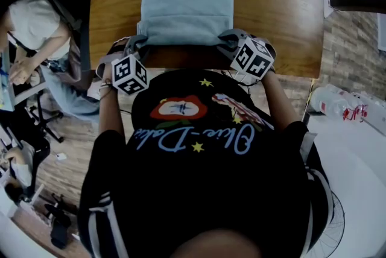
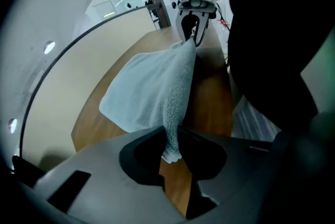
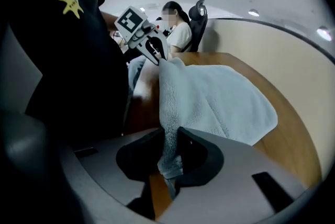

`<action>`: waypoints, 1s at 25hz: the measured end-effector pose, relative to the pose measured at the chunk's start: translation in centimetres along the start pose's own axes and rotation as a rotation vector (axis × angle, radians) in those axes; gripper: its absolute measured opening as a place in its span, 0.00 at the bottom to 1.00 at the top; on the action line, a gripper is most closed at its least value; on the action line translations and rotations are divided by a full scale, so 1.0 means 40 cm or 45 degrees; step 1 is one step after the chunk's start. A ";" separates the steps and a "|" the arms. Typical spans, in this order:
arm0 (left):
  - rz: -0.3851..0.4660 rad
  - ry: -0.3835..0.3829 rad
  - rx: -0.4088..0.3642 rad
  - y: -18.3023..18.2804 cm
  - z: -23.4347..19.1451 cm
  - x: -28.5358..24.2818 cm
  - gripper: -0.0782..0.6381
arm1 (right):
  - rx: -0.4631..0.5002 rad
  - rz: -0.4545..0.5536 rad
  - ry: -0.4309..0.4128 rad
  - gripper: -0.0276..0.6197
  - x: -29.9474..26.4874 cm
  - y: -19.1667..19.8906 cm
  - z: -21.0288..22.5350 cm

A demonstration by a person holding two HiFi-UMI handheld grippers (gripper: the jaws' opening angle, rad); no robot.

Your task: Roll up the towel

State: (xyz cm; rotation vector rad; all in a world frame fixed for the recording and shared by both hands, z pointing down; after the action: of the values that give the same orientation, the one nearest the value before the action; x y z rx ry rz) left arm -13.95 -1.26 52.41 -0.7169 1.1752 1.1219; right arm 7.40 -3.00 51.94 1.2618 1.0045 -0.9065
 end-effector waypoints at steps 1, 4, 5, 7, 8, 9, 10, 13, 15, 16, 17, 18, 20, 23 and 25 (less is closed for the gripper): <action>0.007 0.052 -0.001 0.005 0.021 0.012 0.21 | -0.024 0.015 -0.052 0.15 0.008 0.003 -0.021; 0.031 0.252 0.012 0.014 0.089 0.051 0.21 | -0.081 0.021 -0.208 0.15 0.030 0.019 -0.084; 0.035 0.321 0.022 0.016 0.106 0.063 0.21 | -0.101 0.021 -0.258 0.15 0.037 0.024 -0.101; 0.035 0.442 0.053 0.019 0.121 0.079 0.21 | -0.148 0.032 -0.341 0.15 0.050 0.028 -0.119; 0.036 0.487 0.074 0.019 0.117 0.083 0.21 | -0.173 0.045 -0.367 0.15 0.056 0.028 -0.118; 0.038 0.518 0.097 0.018 0.106 0.085 0.21 | -0.196 0.064 -0.377 0.15 0.061 0.025 -0.108; 0.043 0.534 0.118 0.014 0.090 0.083 0.21 | -0.214 0.084 -0.372 0.15 0.066 0.022 -0.093; 0.044 0.513 0.140 -0.001 0.029 0.072 0.21 | -0.234 0.110 -0.295 0.15 0.078 0.009 -0.030; 0.041 0.446 0.118 -0.011 -0.018 0.062 0.21 | -0.238 0.103 -0.219 0.15 0.083 -0.004 0.017; 0.039 0.407 0.109 -0.016 -0.042 0.056 0.21 | -0.238 0.098 -0.172 0.15 0.085 -0.011 0.043; 0.035 0.370 0.106 -0.019 -0.065 0.049 0.21 | -0.235 0.092 -0.121 0.15 0.084 -0.017 0.069; 0.030 0.336 0.111 -0.022 -0.086 0.041 0.21 | -0.227 0.083 -0.069 0.15 0.081 -0.023 0.095; 0.028 0.262 0.126 -0.030 -0.124 0.022 0.21 | -0.217 0.050 0.023 0.15 0.074 -0.032 0.137; 0.009 0.147 0.147 -0.037 -0.159 -0.011 0.22 | -0.208 -0.026 0.119 0.15 0.048 -0.032 0.169; -0.020 0.061 0.159 -0.038 -0.170 -0.034 0.23 | -0.183 -0.080 0.188 0.16 0.023 -0.026 0.182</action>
State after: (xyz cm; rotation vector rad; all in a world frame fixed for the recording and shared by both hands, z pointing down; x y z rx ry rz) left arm -14.84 -8.27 51.64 -0.6583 1.2669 1.0136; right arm 7.40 -10.35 50.96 1.1935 1.2106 -0.7828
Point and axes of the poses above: the fingertips, and each gripper's own axes: x backward along the fingers, z to its right, y out of its underside, the point moved 1 cm from there along x, backward along the fingers, and after that the axes turned 15 degrees about -z, right-handed, at the moved point
